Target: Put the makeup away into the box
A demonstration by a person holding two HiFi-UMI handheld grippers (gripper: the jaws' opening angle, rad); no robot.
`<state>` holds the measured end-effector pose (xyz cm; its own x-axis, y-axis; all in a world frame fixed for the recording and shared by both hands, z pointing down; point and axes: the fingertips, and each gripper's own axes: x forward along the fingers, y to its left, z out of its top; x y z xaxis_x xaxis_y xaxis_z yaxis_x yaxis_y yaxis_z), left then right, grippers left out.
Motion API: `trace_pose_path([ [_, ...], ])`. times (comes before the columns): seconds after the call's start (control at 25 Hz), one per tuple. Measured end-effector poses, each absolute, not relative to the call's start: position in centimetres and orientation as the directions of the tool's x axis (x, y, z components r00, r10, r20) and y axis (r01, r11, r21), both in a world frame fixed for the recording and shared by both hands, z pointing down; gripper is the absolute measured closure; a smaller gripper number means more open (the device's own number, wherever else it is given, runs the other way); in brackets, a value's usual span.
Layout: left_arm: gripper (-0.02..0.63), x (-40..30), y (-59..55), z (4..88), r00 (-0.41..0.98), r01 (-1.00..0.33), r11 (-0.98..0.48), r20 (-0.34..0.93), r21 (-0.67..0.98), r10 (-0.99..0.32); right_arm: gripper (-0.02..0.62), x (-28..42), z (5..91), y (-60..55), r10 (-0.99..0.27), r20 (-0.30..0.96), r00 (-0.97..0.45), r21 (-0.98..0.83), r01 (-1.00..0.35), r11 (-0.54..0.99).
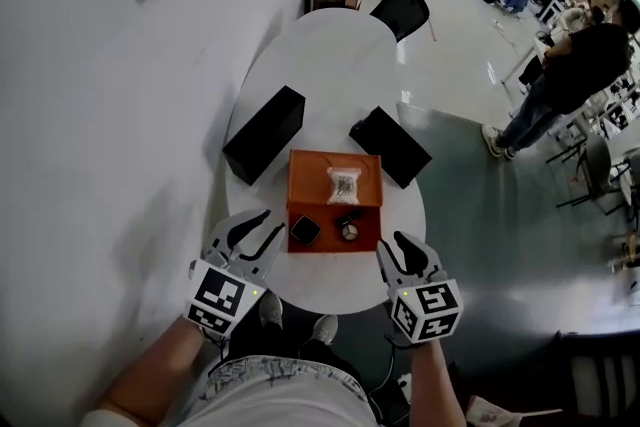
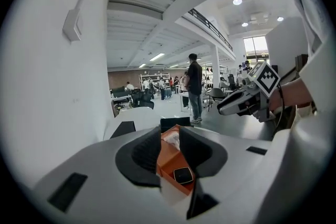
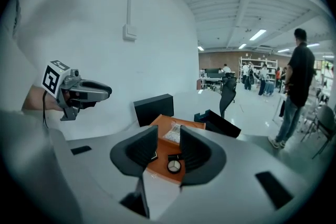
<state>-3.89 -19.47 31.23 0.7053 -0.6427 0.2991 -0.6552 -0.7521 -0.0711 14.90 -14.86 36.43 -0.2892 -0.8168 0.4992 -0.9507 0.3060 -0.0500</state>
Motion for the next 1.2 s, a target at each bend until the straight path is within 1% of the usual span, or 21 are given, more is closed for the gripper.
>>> trace_pose_path([
  [0.24, 0.482, -3.0, -19.2, 29.1, 0.728, -0.637, -0.765, 0.256, -0.091, -0.637, 0.469, 14.3, 34.3, -14.4, -0.84, 0.458, -0.291, -0.041, -0.951, 0.307],
  [0.6, 0.483, -2.8, -17.8, 28.2, 0.74, -0.63, -0.772, 0.234, -0.084, -0.63, 0.499, 13.6, 31.9, -13.5, -0.875, 0.386, -0.293, -0.031, -0.952, 0.305],
  [0.76, 0.508, -2.7, -17.3, 27.9, 0.748, -0.625, -0.776, 0.223, -0.079, -0.625, 0.519, 13.4, 31.3, -13.0, -0.886, 0.358, -0.294, -0.029, -0.952, 0.304],
  [1.2, 0.546, -2.5, -16.8, 26.8, 0.757, -0.624, -0.778, 0.19, -0.072, -0.625, 0.561, 13.0, 30.5, -12.4, -0.895, 0.329, -0.301, -0.031, -0.951, 0.308],
])
